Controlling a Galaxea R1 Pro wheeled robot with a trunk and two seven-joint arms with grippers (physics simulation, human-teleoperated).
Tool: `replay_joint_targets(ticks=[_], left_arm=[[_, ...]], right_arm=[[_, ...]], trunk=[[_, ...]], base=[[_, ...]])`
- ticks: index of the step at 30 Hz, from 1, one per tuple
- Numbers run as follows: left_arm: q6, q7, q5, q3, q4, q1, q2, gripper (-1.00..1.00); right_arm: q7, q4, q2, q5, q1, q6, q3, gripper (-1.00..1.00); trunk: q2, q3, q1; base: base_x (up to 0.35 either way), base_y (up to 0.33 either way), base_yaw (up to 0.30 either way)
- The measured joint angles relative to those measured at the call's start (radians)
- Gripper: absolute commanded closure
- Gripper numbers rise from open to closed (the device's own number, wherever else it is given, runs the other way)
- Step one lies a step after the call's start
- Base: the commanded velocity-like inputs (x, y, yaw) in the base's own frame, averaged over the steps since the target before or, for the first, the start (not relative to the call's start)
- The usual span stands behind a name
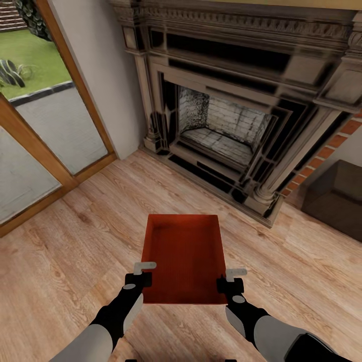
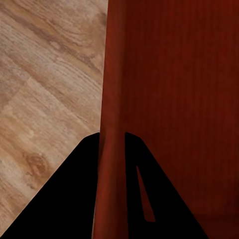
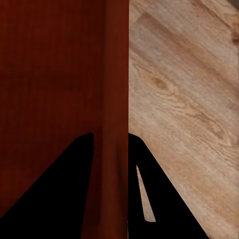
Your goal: Move the two storage containers from the living room to the garage. In the garage, place one container on the floor and stack the other container on top of it (either order is fine).
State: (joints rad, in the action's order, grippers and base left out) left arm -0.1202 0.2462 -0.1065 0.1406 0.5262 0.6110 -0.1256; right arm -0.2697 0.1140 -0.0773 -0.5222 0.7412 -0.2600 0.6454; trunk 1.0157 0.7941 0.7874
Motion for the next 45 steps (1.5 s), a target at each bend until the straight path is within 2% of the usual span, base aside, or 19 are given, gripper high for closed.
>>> replay_joint_targets(ticks=[9, 19, 21, 45], left_arm=[[0.0, -0.001, 0.005, -0.003, 0.0, 0.0, -0.001, 1.0], [0.0, -0.001, 0.0, 0.0, 0.0, 0.0, 0.0, 1.0], [0.001, -0.002, 0.023, -0.016, 0.0, 0.0, -0.006, 1.0], [0.001, -0.002, 0.023, -0.015, 0.0, 0.0, -0.006, 1.0]], right_arm=[[-0.001, 0.0, 0.0, 0.0, 0.0, -0.001, 0.001, 1.0], [-0.001, -0.001, -0.001, 0.003, 0.0, 0.0, -0.003, 1.0], [-0.001, 0.004, 0.003, 0.003, 0.0, 0.001, -0.002, 1.0], [-0.001, 0.004, 0.002, 0.003, 0.0, 0.001, -0.002, 1.0]], trunk=[[0.0, -0.003, 0.0], [0.0, -0.019, 0.0], [0.0, -0.022, 0.0], [0.0, -0.061, 0.0]], base=[[0.0, 0.0, 0.0], [0.0, 0.0, 0.0], [0.0, 0.0, 0.0], [0.0, 0.0, 0.0]])
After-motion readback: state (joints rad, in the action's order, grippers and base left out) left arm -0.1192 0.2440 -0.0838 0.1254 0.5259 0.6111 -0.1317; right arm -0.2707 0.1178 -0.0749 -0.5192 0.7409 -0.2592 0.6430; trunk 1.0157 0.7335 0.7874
